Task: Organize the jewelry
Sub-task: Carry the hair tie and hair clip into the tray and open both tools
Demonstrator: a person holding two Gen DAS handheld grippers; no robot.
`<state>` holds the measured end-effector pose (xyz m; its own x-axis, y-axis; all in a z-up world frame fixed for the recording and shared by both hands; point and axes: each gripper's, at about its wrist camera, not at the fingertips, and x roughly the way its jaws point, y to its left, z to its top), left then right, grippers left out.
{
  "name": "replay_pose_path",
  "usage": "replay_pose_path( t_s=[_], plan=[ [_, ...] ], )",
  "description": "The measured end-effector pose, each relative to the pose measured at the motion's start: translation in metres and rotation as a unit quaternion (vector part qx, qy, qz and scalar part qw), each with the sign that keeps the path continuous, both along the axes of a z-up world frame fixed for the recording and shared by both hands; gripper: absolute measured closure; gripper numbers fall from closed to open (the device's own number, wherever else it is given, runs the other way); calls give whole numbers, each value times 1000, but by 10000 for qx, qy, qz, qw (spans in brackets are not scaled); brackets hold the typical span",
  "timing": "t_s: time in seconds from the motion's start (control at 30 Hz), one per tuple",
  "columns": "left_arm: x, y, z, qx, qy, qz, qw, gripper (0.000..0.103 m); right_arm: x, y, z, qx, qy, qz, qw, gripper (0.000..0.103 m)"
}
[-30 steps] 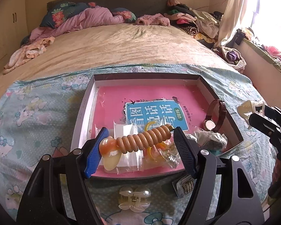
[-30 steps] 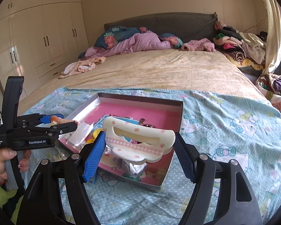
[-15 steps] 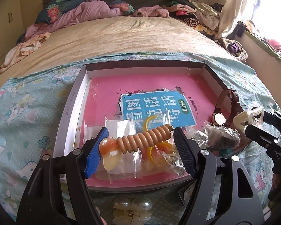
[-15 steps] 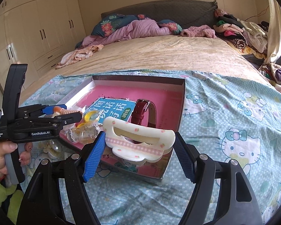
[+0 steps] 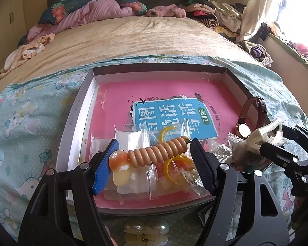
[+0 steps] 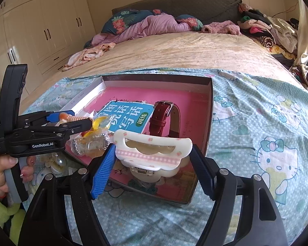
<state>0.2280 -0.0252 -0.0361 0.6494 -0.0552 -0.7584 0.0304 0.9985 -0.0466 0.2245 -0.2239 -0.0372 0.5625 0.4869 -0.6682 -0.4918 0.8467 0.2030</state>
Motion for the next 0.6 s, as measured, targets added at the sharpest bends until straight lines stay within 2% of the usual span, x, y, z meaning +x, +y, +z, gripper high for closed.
replay_pose_path(
  t_s=[0.43, 0.6],
  plan=[
    [2, 0, -2, 11, 21, 23, 10000, 39, -11, -11, 9, 131, -13, -110, 9999, 14],
    [1, 0, -2, 13, 33, 24, 10000, 39, -16, -18, 16, 177, -50, -182, 9997, 11]
  ],
)
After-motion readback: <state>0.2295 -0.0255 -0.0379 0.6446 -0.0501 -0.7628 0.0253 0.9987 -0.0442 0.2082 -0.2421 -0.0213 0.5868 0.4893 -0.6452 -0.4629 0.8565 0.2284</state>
